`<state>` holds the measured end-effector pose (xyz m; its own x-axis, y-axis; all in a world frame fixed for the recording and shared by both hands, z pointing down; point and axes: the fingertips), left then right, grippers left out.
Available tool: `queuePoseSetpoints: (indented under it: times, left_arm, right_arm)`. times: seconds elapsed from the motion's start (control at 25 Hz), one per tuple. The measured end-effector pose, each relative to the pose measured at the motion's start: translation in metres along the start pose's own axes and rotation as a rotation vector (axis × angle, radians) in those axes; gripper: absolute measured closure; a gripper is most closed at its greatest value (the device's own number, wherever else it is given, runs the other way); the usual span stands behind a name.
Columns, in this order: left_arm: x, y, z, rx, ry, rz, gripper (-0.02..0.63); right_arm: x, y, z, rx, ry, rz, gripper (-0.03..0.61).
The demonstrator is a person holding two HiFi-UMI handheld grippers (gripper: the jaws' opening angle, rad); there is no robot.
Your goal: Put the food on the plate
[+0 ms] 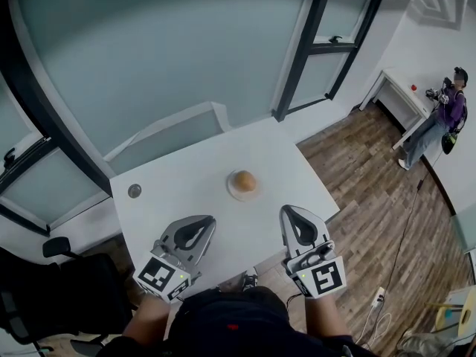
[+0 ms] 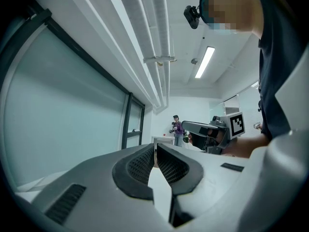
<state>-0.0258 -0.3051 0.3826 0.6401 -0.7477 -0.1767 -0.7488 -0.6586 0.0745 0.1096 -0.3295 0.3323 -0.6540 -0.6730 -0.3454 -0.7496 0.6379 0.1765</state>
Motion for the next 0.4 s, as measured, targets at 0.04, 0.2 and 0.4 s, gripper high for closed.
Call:
queuePoseSetpoints:
  times: [0.04, 0.2, 0.4]
  left_arm:
    - [0.001, -0.001, 0.000, 0.004, 0.001, 0.001, 0.578]
    - [0.004, -0.002, 0.001, 0.014, -0.001, 0.005, 0.578]
    - [0.005, -0.004, 0.001, 0.014, 0.005, 0.006, 0.578]
  right_arm:
    - [-0.001, -0.001, -0.002, 0.000, 0.002, 0.004, 0.554]
    - [-0.001, -0.002, -0.008, 0.017, 0.025, 0.022, 0.554]
    - [-0.003, -0.004, -0.014, 0.021, 0.046, 0.035, 0.554]
Point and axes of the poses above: the fingertips, and each gripper's own axes: x forward along the fingers, y to its left, z out of its top, and after that the axes turned 12 degrees about -y, right-handed
